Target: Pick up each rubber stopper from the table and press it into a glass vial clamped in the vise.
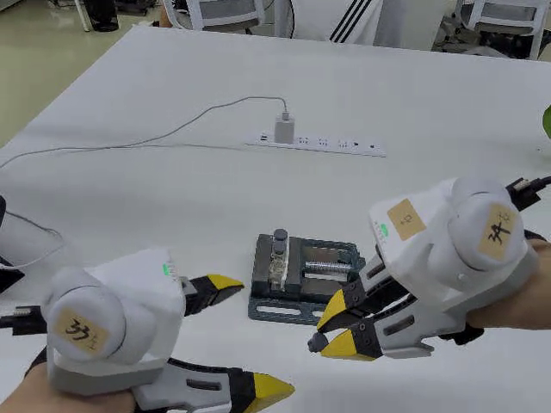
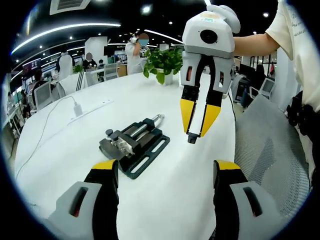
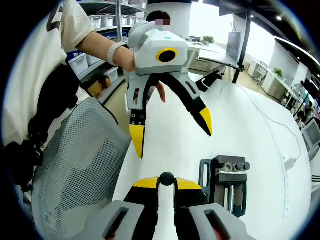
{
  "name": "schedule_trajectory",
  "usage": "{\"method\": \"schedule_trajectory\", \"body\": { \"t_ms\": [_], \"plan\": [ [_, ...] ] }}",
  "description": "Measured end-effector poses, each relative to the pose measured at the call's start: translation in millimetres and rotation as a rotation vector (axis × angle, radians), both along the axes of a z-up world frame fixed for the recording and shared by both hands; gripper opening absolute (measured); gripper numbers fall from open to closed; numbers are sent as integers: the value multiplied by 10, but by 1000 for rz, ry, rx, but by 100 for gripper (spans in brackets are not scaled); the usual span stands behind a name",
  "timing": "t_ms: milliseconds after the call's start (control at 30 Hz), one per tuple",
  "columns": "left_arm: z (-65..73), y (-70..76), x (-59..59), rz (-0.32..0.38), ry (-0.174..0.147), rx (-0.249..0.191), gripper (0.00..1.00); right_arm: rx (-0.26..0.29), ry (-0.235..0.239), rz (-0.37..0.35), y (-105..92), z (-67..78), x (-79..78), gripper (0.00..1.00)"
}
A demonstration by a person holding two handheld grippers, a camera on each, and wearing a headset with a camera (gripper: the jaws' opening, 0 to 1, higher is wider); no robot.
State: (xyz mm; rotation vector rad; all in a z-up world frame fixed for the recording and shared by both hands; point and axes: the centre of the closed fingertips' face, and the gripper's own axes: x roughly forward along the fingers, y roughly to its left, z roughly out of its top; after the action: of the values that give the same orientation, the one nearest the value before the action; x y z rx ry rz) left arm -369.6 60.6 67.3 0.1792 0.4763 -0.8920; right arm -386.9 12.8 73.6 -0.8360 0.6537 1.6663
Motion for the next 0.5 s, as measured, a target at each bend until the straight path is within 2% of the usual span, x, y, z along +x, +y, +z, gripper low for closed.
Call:
{"method": "schedule_trajectory", "body": {
  "t_ms": [67,233,333,500],
  "plan": [
    [-1,77,37,39,-10,4,82,-5,-1,1,-8,-6,13,6],
    [-45,265,91,128,-8,17,99,-14,-2,0,-21,-21,48,6],
    [-70,354,96,157,-9,26,99,-26,-4,4,-37,-47,78,6],
    [-76,412,82,185,-10,27,99,-53,-19,20,-53,-64,200,6]
  ]
}}
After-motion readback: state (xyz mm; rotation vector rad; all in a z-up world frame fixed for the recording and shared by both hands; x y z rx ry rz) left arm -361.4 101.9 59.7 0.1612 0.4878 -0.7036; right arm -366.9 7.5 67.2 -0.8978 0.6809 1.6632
